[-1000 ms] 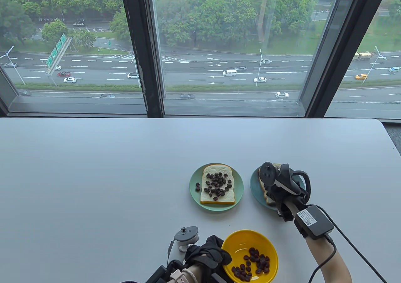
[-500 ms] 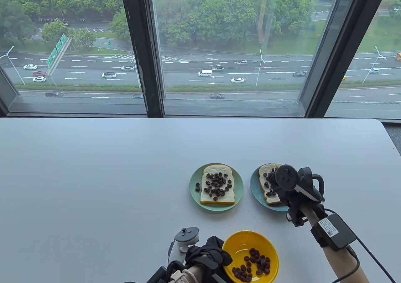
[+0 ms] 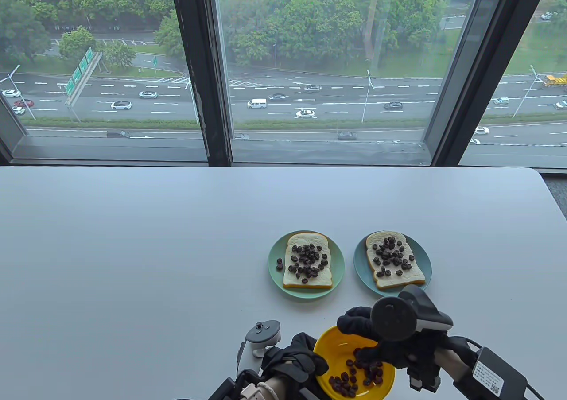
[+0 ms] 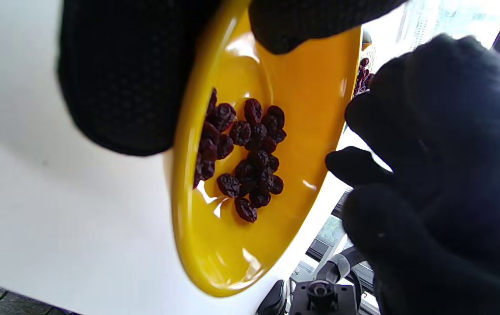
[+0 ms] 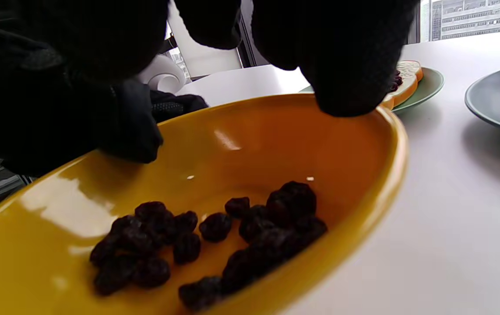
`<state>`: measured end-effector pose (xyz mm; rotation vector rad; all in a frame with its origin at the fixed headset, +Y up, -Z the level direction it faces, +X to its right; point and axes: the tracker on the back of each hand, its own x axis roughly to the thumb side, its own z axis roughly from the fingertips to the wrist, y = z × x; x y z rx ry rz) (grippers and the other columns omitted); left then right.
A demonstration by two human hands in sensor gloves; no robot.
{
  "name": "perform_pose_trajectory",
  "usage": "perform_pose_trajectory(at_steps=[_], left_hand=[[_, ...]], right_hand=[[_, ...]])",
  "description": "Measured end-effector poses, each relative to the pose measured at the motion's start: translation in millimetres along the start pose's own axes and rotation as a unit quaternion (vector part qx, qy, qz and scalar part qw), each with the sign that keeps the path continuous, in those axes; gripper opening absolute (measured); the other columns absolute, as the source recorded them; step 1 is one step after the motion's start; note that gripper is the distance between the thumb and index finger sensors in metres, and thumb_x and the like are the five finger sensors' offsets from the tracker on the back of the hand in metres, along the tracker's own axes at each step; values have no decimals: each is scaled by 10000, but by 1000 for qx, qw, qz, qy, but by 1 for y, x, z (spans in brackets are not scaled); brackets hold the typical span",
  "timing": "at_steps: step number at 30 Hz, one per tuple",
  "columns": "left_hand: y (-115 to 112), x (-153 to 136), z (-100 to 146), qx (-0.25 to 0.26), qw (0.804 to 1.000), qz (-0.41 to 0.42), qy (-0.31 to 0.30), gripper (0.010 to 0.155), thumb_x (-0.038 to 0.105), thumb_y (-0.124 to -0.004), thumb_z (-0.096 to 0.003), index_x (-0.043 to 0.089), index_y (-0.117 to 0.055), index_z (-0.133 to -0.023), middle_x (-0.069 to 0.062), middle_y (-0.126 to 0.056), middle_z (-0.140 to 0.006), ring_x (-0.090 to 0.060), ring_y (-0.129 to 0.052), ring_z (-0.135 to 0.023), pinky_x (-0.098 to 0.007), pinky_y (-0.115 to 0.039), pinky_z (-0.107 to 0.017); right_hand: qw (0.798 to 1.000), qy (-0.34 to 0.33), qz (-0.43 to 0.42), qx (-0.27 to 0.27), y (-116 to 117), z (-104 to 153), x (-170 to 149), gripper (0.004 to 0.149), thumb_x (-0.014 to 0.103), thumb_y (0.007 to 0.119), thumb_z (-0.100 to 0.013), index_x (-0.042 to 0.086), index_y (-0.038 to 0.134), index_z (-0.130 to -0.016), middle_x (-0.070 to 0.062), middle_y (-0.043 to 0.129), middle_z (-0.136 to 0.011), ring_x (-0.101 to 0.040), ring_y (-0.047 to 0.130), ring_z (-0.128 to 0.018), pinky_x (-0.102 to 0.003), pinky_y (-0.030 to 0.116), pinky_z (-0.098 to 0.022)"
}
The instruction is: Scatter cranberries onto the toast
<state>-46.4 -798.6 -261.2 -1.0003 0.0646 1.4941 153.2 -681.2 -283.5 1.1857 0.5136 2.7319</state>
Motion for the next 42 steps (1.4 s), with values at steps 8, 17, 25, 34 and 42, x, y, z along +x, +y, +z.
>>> perform_pose_trajectory(at_steps=[8, 17, 25, 34, 42], left_hand=[[4, 5, 0, 18, 999, 13, -25, 531, 173, -746, -433, 244, -397, -827, -172, -564, -730, -371, -749, -484, -392, -982, -255], [3, -1, -4, 15, 1000, 12, -9, 530, 167, -753, -429, 242, -405, -822, -179, -557, -721, -379, -737, -474, -402, -978, -249], [0, -2, -4, 13, 1000, -15, 3, 530, 176, -745, -435, 243, -399, -832, -173, -571, -729, -368, -751, -475, -386, -979, -241], [4, -5, -6, 27, 999, -30, 23, 530, 185, -739, -442, 239, -393, -841, -173, -573, -736, -364, -756, -479, -380, -976, -243], [4, -3, -7, 7, 1000, -16, 21, 531, 190, -740, -442, 237, -397, -844, -176, -575, -734, -365, -756, -476, -380, -975, -239]], right_hand=[[986, 3, 160, 56, 36, -13, 27, 756, 437, 774, -336, 398, 370, -974, -83, 322, -1056, -379, 521, -921, -316, 705, -621], [952, -32, 298, -56, 55, -15, 43, 423, 305, 825, -304, 376, 714, -706, 56, 765, -805, -214, 885, -660, -184, 929, -378], [957, -43, 266, -103, 50, -11, 39, 322, 259, 874, -253, 411, 838, -534, 105, 881, -661, -155, 953, -562, -162, 986, -306], [976, -31, 145, -158, 10, 4, 22, 321, 259, 872, -257, 405, 838, -541, 99, 880, -661, -158, 954, -558, -159, 987, -304], [958, 154, 80, -227, -39, -4, -68, 323, 259, 869, -264, 402, 834, -551, 94, 872, -672, -161, 948, -564, -160, 983, -310]])
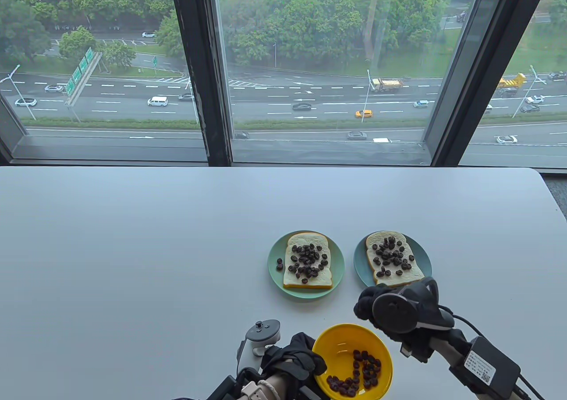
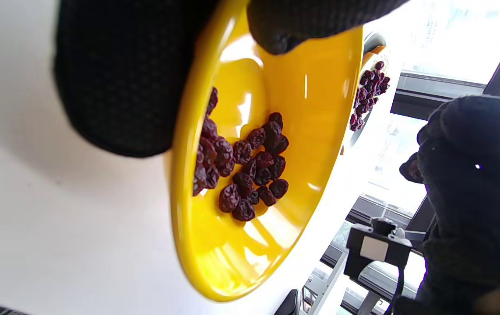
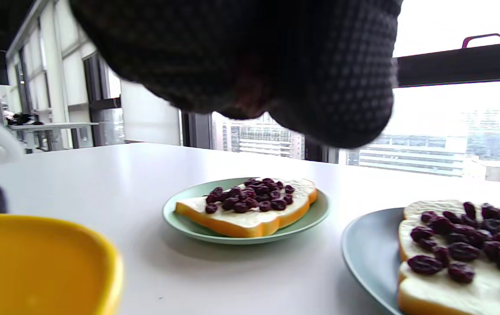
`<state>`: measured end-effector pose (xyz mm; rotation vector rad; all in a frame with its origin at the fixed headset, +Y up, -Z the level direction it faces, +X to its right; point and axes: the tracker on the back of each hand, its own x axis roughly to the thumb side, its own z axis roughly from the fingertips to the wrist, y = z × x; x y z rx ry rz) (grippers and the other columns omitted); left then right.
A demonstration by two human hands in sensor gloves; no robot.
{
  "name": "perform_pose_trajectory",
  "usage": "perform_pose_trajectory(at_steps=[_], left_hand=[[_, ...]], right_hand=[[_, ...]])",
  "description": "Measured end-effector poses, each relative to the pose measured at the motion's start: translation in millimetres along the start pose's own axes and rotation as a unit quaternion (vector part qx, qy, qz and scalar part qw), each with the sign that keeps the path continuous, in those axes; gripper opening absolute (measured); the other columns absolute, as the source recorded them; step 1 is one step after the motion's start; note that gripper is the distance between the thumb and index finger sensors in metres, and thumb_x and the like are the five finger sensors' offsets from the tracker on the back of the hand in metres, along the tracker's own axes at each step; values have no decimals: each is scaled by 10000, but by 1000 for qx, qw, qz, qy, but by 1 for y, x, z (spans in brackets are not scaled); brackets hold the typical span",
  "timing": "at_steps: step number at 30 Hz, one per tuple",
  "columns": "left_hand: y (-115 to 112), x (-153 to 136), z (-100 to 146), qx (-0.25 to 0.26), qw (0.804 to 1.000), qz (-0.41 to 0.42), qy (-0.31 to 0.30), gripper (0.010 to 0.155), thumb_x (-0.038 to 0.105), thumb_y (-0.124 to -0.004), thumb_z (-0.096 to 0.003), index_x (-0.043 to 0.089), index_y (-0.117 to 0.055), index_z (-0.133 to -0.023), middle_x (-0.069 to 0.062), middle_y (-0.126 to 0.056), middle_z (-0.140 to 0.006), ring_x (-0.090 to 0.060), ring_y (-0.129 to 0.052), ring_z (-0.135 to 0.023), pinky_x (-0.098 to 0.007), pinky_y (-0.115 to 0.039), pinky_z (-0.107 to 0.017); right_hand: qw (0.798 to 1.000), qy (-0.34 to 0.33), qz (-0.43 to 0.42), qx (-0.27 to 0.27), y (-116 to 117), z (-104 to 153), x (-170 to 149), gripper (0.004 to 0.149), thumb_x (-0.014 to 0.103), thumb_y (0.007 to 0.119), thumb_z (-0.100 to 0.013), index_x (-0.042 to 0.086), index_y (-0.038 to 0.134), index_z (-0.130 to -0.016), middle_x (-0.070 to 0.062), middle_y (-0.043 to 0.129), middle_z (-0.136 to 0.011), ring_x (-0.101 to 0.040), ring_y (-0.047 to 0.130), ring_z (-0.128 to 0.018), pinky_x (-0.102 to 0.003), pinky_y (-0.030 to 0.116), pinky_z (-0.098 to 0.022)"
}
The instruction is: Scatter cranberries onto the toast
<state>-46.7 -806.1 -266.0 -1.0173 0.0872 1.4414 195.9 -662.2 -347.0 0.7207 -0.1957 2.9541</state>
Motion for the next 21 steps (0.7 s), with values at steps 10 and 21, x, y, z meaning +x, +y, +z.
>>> perform_pose_trajectory(at_steps=[10, 21], left_hand=[[-4, 2, 3, -13, 1000, -5, -6, 530, 195, -741, -442, 238, -399, -845, -175, -577, -734, -363, -758, -475, -376, -975, -237], [-3, 2, 4, -12, 1000, -2, -7, 532, 196, -740, -443, 237, -397, -847, -177, -575, -735, -365, -756, -476, -378, -974, -239]], right_hand=[[967, 251, 33, 33, 64, -55, -97, 315, 269, 863, -283, 410, 825, -562, 100, 862, -684, -152, 944, -572, -149, 982, -320], [961, 276, 15, 27, 79, -54, -96, 374, 361, 828, -315, 382, 779, -685, 48, 830, -750, -169, 935, -597, -130, 968, -334]])
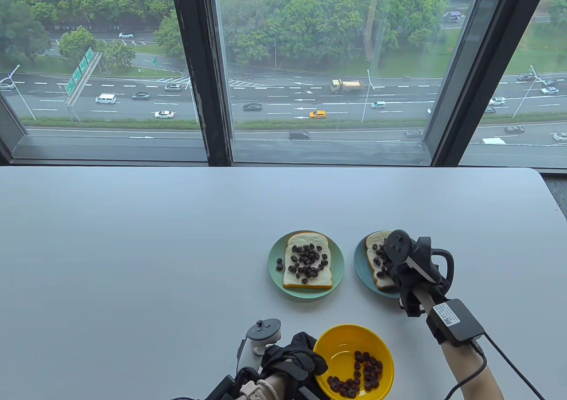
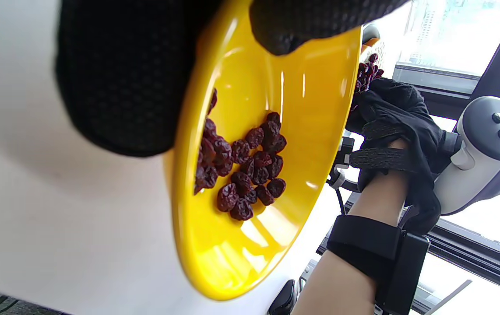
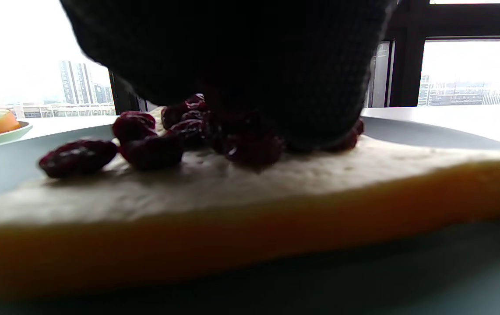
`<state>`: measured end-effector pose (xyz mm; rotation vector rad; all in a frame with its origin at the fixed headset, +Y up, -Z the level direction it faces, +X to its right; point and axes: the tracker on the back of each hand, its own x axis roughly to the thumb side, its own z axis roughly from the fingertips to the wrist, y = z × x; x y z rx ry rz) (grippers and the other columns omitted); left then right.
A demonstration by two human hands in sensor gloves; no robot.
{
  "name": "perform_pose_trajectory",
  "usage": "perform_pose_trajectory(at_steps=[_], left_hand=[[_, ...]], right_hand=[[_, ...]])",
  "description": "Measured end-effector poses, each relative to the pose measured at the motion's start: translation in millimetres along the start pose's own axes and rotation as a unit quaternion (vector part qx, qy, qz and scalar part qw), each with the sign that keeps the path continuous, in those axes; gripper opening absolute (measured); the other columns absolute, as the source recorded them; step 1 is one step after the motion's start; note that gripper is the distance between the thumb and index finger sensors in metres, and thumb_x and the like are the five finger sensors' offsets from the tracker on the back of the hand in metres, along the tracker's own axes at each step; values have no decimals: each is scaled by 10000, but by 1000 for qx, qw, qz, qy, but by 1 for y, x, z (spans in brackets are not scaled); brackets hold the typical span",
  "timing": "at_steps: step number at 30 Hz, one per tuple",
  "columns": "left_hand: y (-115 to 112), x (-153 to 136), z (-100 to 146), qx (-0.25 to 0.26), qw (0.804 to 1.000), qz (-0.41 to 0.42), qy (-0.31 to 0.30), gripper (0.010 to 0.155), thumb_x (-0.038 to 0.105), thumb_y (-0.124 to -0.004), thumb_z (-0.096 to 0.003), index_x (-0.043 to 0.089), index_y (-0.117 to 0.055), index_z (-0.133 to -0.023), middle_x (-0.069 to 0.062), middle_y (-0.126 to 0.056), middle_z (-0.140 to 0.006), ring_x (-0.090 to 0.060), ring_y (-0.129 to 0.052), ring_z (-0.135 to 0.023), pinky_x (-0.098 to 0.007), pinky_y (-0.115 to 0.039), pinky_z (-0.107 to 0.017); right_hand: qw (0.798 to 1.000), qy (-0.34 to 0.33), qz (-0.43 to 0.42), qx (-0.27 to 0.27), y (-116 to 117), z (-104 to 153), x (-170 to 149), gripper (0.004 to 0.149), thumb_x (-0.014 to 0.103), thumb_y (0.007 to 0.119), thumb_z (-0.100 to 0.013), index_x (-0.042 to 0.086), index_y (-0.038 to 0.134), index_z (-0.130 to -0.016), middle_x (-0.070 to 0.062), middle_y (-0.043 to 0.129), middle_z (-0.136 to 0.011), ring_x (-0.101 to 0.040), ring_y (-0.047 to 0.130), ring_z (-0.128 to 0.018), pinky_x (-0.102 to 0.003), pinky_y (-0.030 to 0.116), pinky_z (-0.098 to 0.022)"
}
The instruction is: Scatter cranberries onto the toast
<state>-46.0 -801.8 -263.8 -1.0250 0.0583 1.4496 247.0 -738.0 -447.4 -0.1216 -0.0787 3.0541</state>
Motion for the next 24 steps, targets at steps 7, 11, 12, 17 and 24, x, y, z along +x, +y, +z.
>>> perform_pose_trajectory(at_steps=[7, 11, 12, 17, 24], left_hand=[[3, 1, 1, 8, 1000, 4, -9, 531, 197, -740, -444, 237, -397, -848, -177, -575, -735, -366, -755, -476, -379, -973, -239], [12, 5, 4, 26, 999, 8, -19, 531, 199, -741, -444, 236, -398, -849, -179, -574, -735, -367, -754, -476, -380, -971, -237], [15, 7, 4, 31, 999, 11, -22, 531, 199, -740, -445, 235, -399, -849, -179, -574, -735, -366, -754, -475, -380, -971, -238], [36, 15, 12, 75, 996, 14, -36, 529, 197, -741, -444, 232, -403, -850, -181, -575, -734, -369, -753, -473, -383, -969, -235], [83, 21, 33, 179, 982, 37, -47, 527, 193, -752, -439, 231, -428, -854, -185, -591, -731, -376, -758, -462, -389, -967, -220]], right_hand=[[1000, -7, -19, -19, -14, 13, -9, 436, 433, 778, -329, 338, 759, -754, -3, 805, -791, -213, 920, -629, -170, 956, -331], [999, -1, -19, -27, -33, 27, -15, 439, 436, 753, -344, 332, 750, -770, -9, 792, -806, -223, 908, -649, -196, 944, -345], [999, 2, -22, -33, -39, 31, -17, 439, 435, 749, -348, 330, 748, -774, -10, 790, -810, -225, 905, -654, -203, 942, -348], [998, 21, -35, -48, -61, 61, -34, 442, 432, 737, -357, 322, 744, -785, -20, 781, -824, -240, 895, -671, -234, 929, -366], [997, 45, -31, -49, -69, 97, -68, 451, 434, 733, -362, 317, 742, -798, -32, 768, -847, -255, 883, -695, -260, 918, -391]])
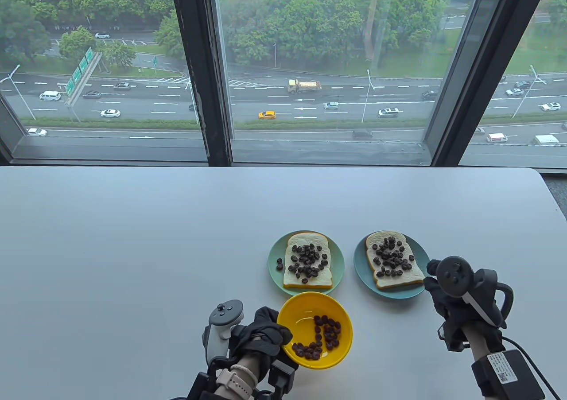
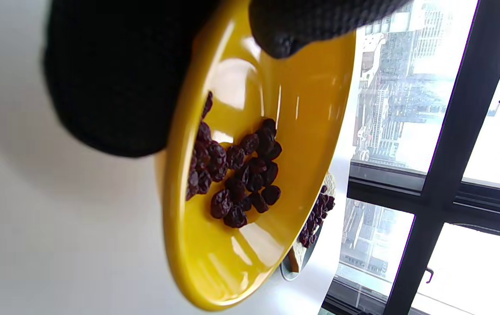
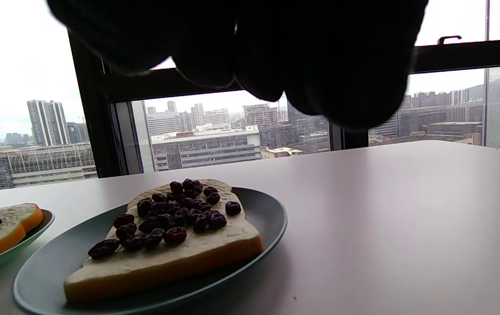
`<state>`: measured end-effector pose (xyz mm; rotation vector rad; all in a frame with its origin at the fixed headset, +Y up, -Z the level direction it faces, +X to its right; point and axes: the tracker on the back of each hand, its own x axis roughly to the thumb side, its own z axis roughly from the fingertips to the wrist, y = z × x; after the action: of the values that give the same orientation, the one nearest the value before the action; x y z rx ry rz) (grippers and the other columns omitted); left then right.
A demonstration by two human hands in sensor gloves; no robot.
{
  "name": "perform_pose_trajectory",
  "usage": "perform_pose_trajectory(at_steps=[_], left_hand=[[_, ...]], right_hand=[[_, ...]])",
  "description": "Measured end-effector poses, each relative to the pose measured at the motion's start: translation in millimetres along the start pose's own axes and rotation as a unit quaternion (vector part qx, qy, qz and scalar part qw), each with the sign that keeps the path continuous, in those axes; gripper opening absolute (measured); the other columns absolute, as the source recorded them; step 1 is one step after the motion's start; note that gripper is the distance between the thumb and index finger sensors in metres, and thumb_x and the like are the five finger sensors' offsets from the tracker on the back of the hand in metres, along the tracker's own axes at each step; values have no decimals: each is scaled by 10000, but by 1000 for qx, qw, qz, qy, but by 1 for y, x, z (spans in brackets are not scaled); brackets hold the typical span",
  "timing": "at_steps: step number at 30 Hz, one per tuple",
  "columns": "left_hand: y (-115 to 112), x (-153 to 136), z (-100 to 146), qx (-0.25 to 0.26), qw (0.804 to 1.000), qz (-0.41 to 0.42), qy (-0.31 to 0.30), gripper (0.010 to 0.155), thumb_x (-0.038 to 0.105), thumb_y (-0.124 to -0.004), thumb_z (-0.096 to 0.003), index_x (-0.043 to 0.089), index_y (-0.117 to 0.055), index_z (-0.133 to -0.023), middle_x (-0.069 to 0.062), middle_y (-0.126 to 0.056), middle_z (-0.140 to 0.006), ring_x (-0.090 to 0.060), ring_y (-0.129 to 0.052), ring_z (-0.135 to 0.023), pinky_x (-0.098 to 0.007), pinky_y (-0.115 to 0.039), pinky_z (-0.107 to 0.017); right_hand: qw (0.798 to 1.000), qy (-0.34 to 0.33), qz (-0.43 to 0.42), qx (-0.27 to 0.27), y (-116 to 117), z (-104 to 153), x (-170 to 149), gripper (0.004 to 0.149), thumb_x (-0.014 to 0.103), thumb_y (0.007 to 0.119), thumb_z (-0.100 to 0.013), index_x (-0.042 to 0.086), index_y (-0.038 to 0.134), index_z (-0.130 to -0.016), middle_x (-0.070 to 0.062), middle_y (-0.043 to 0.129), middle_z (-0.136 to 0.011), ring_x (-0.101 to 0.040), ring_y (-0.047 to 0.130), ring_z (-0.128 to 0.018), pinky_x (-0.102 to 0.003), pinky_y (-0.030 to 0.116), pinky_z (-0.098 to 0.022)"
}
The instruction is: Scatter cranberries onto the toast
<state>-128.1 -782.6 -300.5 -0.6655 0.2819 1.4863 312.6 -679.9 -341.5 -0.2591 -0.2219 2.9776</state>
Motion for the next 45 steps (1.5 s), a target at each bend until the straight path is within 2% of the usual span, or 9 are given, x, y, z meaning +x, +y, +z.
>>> perform_pose_trajectory(at_steps=[7, 12, 21, 29, 32, 33, 36, 41, 45], left_hand=[[52, 1, 14, 106, 990, 88, -4, 520, 197, -748, -448, 257, -437, -860, -164, -588, -751, -370, -748, -492, -403, -951, -245], [85, -13, 23, 170, 975, 136, 31, 519, 227, -736, -468, 290, -418, -873, -131, -573, -777, -345, -739, -528, -384, -945, -284], [115, -33, 34, 224, 957, 166, 85, 515, 271, -703, -503, 339, -374, -894, -79, -553, -826, -301, -733, -589, -347, -936, -354], [126, -40, 52, 269, 938, 178, 129, 600, 399, -552, -587, 371, -60, -928, -44, -296, -982, -236, -559, -875, -325, -796, -615], [124, -26, 60, 316, 934, 98, 135, 675, 478, -540, -596, 394, 45, -922, -50, -25, -1032, -295, -226, -991, -412, -539, -815], [121, -17, 65, 346, 927, 37, 140, 688, 497, -535, -598, 399, 64, -921, -40, 34, -1032, -291, -136, -1012, -450, -420, -850], [107, 13, 73, 390, 906, -116, 120, 686, 540, -517, -600, 413, 71, -930, -19, 133, -1030, -284, -4, -1022, -491, -225, -854], [49, 63, 71, 324, 908, -251, -85, 639, 506, -528, -598, 363, -41, -985, -61, -4, -1071, -326, -125, -1024, -506, -306, -835], [-3, 79, 48, 251, 916, -281, -142, 623, 516, -556, -569, 321, -149, -999, -97, -175, -1071, -351, -301, -991, -490, -480, -780]], right_hand=[[999, 13, -10, 43, 10, 2, -39, 461, 430, 727, -365, 310, 731, -811, -47, 734, -874, -273, 854, -726, -275, 904, -418], [996, 18, -14, 82, 22, 1, -51, 470, 427, 723, -367, 297, 728, -819, -59, 722, -883, -285, 845, -733, -287, 897, -430], [995, 1, 17, 96, 29, 2, -42, 467, 426, 721, -368, 305, 725, -819, -51, 719, -887, -279, 839, -744, -292, 892, -441], [993, -7, 47, 107, 36, 4, -40, 466, 423, 720, -367, 303, 725, -818, -51, 718, -886, -281, 836, -747, -293, 889, -447], [993, -9, 48, 108, 36, 4, -40, 465, 423, 720, -367, 305, 726, -817, -51, 716, -889, -280, 839, -744, -293, 889, -446], [993, -10, 48, 107, 35, 4, -40, 465, 422, 720, -367, 305, 726, -817, -50, 718, -887, -279, 837, -747, -293, 889, -446], [994, -10, 40, 103, 33, 4, -40, 465, 423, 720, -367, 306, 724, -818, -49, 716, -889, -279, 834, -749, -292, 889, -447], [995, -4, -1, 103, 30, 4, -35, 472, 432, 716, -370, 310, 715, -826, -42, 715, -891, -274, 833, -753, -288, 888, -452], [994, -1, -61, 92, 26, 8, -22, 478, 442, 706, -378, 318, 694, -840, -35, 702, -900, -264, 826, -761, -277, 885, -460]])
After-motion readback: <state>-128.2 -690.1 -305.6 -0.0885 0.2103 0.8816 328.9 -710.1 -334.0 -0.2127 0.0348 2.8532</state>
